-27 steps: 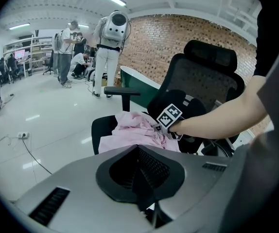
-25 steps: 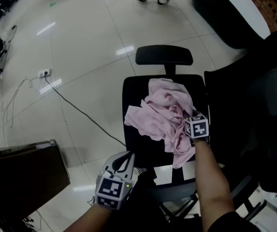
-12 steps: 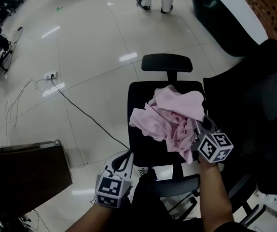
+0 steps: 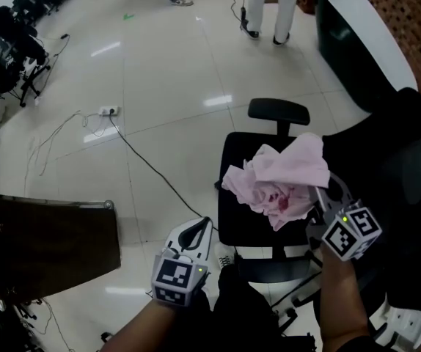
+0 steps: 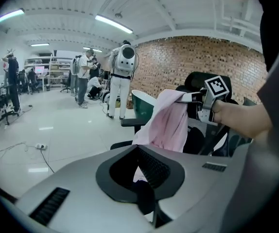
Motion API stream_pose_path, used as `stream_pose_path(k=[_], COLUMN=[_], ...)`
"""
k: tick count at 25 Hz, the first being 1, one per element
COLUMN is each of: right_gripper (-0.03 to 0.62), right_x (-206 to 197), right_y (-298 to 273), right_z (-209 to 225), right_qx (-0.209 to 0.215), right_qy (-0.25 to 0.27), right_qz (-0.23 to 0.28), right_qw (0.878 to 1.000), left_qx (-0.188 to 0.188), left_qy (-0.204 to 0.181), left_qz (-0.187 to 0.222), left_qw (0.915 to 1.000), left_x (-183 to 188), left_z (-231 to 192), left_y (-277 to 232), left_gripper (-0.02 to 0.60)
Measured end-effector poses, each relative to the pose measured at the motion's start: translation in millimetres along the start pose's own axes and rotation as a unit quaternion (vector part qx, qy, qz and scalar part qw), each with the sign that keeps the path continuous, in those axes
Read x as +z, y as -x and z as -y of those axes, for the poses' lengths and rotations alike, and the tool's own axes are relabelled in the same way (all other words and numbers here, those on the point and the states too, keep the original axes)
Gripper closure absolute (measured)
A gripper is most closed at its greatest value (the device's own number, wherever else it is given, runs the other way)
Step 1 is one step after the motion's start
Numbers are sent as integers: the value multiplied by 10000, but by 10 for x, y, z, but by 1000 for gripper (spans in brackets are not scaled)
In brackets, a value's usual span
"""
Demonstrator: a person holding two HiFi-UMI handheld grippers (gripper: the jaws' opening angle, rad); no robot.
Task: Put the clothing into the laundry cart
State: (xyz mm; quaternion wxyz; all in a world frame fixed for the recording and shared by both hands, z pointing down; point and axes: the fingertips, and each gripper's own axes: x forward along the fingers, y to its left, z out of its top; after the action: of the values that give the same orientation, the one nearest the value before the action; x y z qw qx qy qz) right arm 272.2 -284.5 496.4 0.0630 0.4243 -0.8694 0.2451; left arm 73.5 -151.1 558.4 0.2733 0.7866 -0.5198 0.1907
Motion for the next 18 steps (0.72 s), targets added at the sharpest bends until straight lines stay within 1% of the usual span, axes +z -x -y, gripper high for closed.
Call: stream_pose_path(k=[5, 8, 11, 15, 18], right_gripper=[557, 557, 557, 557, 557], right_x=[300, 470, 607, 787, 1032], right_y=[-26, -34, -17, -33, -45], right_z=[-615, -916, -1184, -1710, -2169], right_qx=[516, 821, 1114, 1539, 1945], right_qy=[157, 210, 195, 197, 291], right_qz=[-68, -37, 19, 136, 227], right_qw=[9985, 9964, 9936, 9878, 9802], left_qx=[303, 530, 781, 1169, 1509], left_qy=[114, 267, 340, 401, 547], left_qz=[302, 513, 678, 912, 1137], left_qw=[9990, 9969, 9941, 9881, 9805], left_x=[89, 169, 206, 207, 217], left_z=[-155, -242, -323, -533, -680], left_y=[353, 562, 838, 1376, 1819], left_gripper=[581, 581, 581, 581, 581])
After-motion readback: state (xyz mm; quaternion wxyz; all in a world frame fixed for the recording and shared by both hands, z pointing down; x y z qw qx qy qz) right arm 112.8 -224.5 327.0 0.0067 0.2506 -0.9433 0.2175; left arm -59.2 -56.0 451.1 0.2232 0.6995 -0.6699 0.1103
